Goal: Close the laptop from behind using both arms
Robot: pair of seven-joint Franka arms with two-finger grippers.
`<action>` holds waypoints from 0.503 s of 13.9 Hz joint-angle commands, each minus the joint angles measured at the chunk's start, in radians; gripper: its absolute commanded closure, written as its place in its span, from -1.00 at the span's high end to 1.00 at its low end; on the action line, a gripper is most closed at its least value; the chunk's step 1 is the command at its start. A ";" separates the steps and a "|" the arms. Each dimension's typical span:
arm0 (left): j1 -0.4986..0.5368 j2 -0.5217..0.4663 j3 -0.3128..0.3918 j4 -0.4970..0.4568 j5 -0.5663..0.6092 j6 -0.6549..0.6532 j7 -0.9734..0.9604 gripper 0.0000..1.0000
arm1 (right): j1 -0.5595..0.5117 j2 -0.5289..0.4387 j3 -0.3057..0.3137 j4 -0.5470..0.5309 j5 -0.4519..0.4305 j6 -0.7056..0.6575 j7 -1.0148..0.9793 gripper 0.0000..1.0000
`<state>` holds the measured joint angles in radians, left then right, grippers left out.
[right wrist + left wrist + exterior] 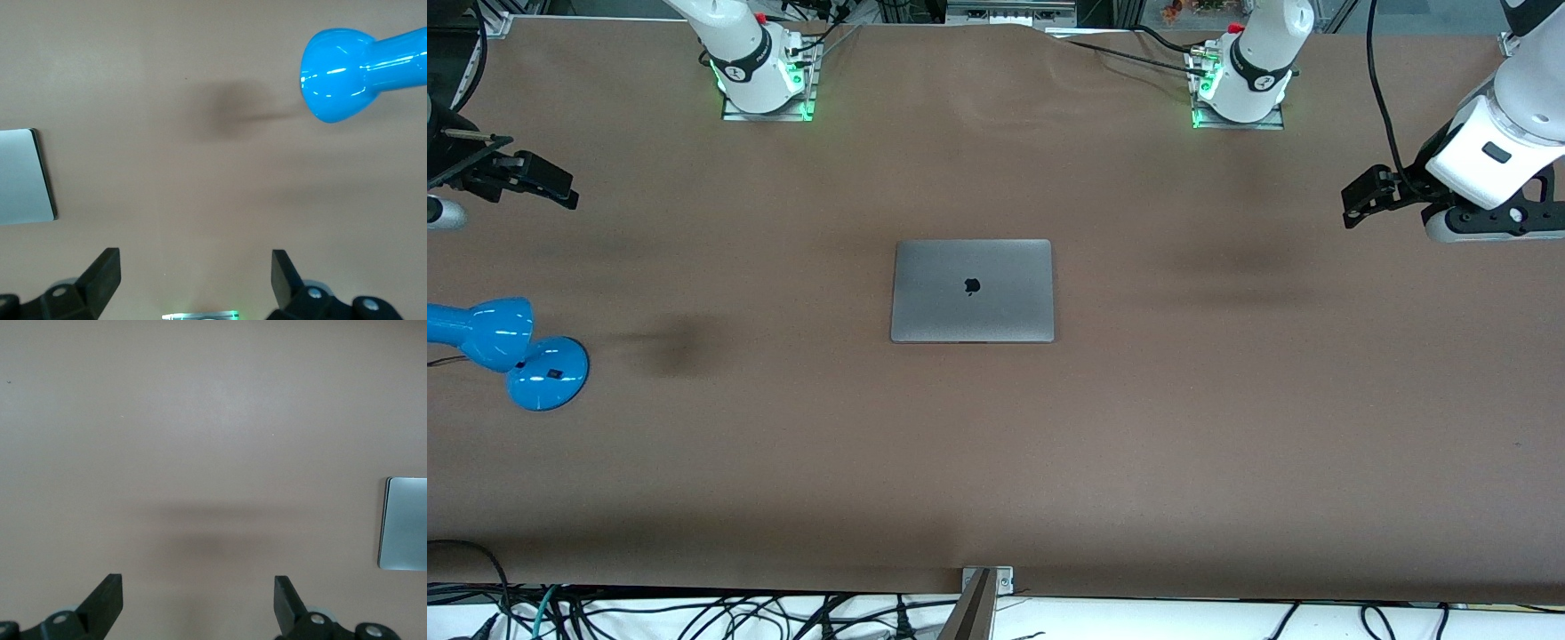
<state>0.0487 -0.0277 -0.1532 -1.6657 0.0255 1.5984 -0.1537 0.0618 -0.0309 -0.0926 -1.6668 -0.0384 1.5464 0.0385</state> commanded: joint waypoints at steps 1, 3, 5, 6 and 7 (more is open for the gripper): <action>0.010 0.023 -0.009 0.038 0.021 -0.028 0.011 1.00 | 0.000 0.005 0.001 0.013 0.012 -0.002 0.014 1.00; 0.011 0.031 -0.009 0.038 0.021 -0.028 0.017 1.00 | 0.001 0.005 0.002 0.013 0.009 -0.002 0.014 1.00; 0.013 0.031 -0.009 0.038 0.018 -0.028 0.016 1.00 | 0.001 0.005 0.002 0.013 0.011 -0.003 0.014 1.00; 0.016 0.032 -0.008 0.038 0.014 -0.028 0.017 1.00 | 0.001 0.005 0.002 0.013 0.011 -0.002 0.014 1.00; 0.020 0.031 -0.009 0.037 0.008 -0.028 0.017 1.00 | 0.001 0.005 0.002 0.013 0.012 -0.002 0.014 1.00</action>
